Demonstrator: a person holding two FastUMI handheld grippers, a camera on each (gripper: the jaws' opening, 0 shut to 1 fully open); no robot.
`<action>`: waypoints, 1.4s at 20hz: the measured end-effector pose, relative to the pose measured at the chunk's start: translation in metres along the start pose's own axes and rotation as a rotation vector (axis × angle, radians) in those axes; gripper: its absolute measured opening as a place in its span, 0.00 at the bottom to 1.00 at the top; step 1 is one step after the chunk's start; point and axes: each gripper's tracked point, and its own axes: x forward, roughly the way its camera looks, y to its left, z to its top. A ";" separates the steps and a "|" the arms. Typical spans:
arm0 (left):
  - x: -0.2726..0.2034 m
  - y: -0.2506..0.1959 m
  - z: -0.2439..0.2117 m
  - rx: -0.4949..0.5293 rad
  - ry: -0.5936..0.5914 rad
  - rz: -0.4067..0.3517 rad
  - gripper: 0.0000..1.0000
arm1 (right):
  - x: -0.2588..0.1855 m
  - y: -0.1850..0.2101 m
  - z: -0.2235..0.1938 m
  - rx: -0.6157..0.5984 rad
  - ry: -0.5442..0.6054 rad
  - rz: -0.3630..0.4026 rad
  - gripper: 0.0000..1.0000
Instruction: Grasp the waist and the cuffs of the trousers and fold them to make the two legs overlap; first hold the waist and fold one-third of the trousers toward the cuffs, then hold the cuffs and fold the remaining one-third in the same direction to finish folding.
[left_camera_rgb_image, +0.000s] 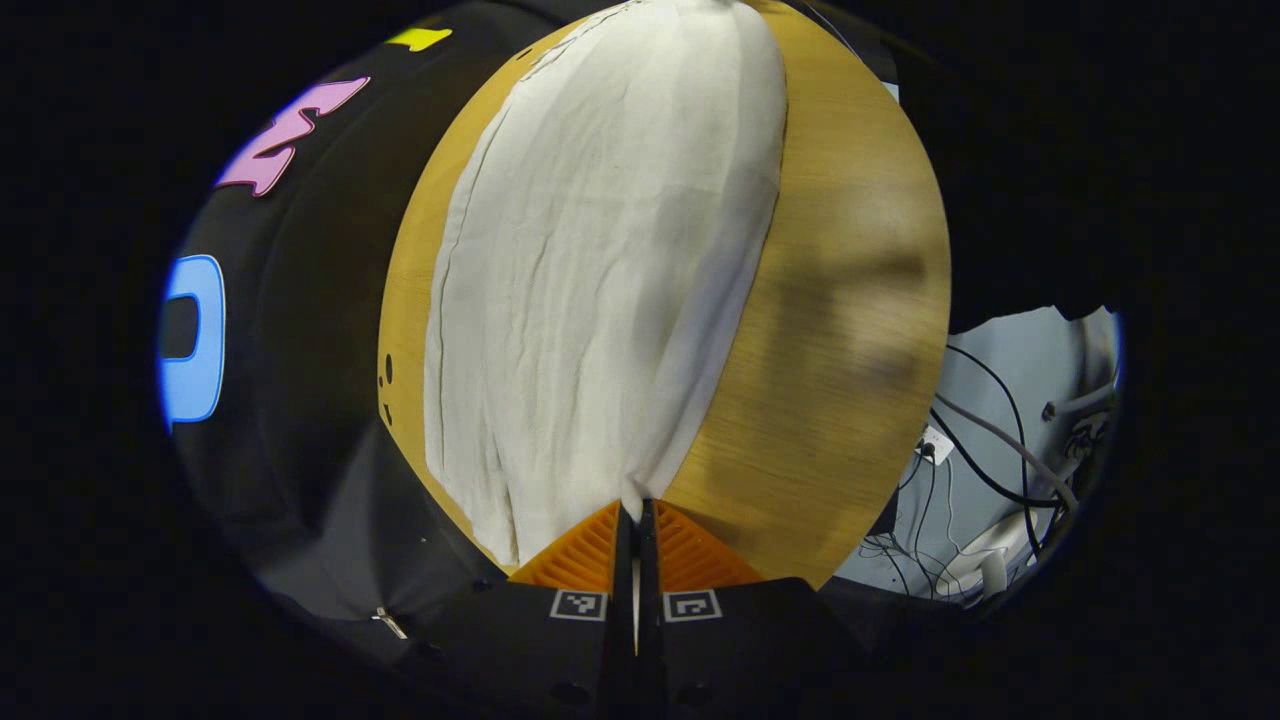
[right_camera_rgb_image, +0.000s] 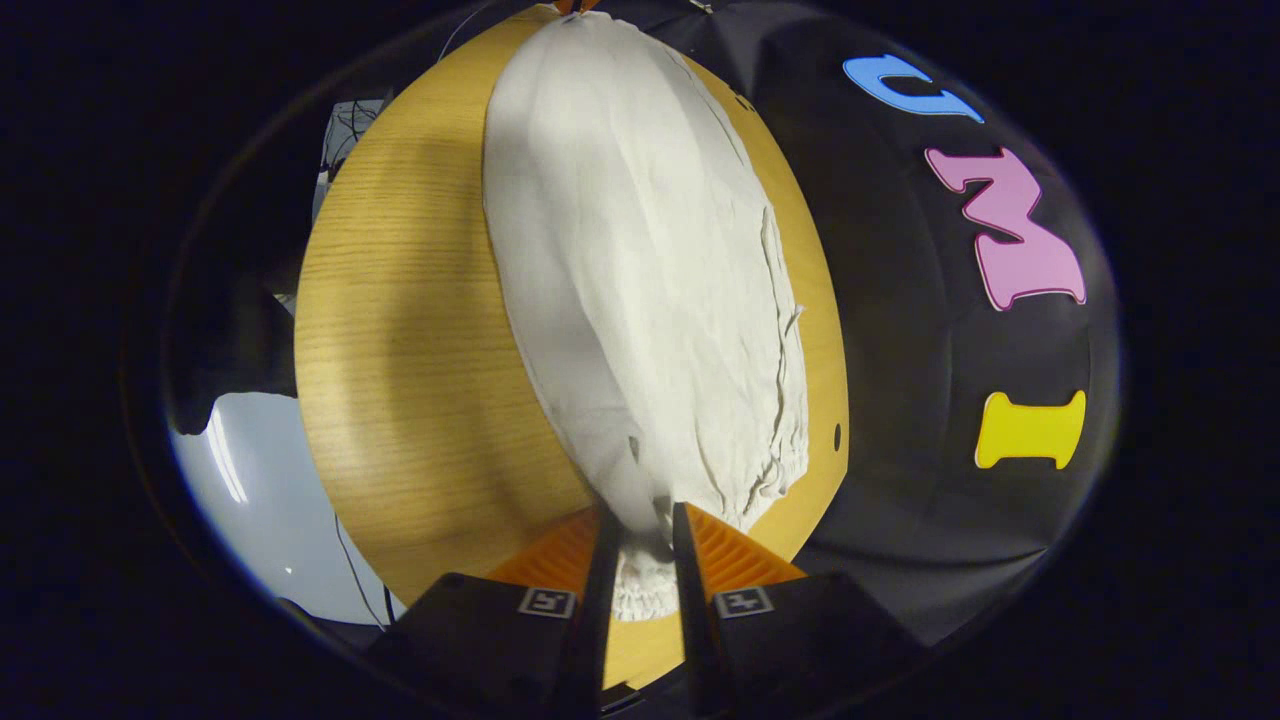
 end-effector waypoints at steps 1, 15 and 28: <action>0.001 0.001 0.000 -0.012 0.004 0.004 0.06 | -0.004 -0.003 0.004 -0.002 0.020 -0.013 0.22; -0.032 0.060 0.012 -0.311 -0.070 0.003 0.05 | -0.053 -0.078 0.033 0.268 -0.011 -0.048 0.05; -0.011 0.204 0.046 -0.433 -0.094 -0.006 0.05 | -0.006 -0.202 0.058 0.481 -0.020 -0.177 0.05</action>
